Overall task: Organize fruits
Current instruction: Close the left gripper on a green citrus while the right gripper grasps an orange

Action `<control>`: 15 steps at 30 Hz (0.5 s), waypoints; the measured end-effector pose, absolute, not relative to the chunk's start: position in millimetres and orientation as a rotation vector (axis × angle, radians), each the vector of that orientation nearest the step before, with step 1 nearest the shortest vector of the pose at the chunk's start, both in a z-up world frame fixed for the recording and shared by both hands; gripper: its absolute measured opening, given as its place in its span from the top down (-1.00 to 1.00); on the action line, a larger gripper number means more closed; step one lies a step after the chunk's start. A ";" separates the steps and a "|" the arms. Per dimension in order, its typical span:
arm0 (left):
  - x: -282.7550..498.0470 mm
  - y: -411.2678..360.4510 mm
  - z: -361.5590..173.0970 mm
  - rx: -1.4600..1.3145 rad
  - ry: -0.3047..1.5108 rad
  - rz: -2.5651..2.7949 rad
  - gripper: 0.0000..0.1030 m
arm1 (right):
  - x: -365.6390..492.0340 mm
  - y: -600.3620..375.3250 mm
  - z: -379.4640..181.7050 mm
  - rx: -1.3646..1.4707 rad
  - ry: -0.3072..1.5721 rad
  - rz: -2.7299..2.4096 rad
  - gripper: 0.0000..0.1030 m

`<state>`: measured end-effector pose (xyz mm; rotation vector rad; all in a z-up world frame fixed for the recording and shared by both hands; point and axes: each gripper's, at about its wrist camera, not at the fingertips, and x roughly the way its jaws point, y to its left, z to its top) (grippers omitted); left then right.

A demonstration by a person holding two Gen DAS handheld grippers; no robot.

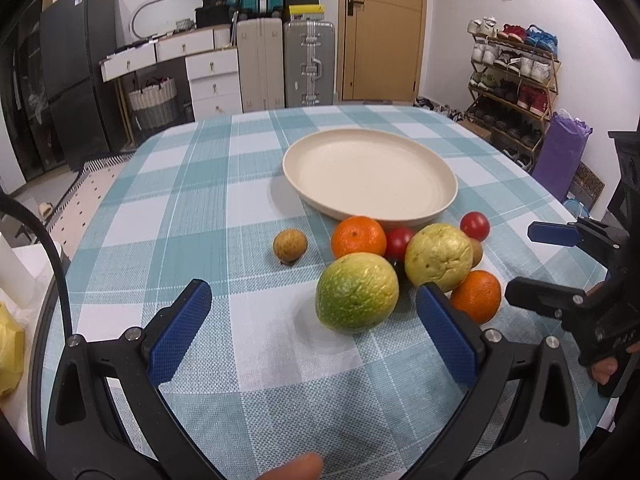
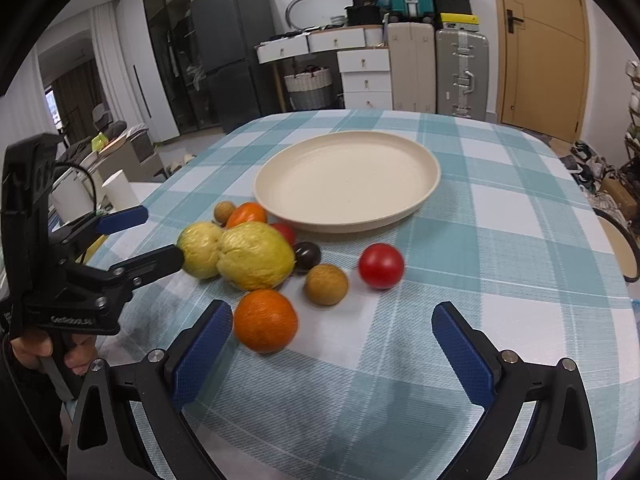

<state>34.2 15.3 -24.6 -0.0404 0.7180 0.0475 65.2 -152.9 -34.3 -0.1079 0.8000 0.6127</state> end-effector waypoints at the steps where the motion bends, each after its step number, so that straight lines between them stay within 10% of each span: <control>1: 36.4 16.9 -26.8 -0.043 0.733 0.047 -0.98 | 64.3 -150.4 -35.4 -0.110 0.806 0.624 -0.96; 15: 55.8 15.5 -40.6 -0.059 0.817 -0.013 -0.67 | 61.1 -119.8 -52.4 -0.148 0.920 0.728 -0.40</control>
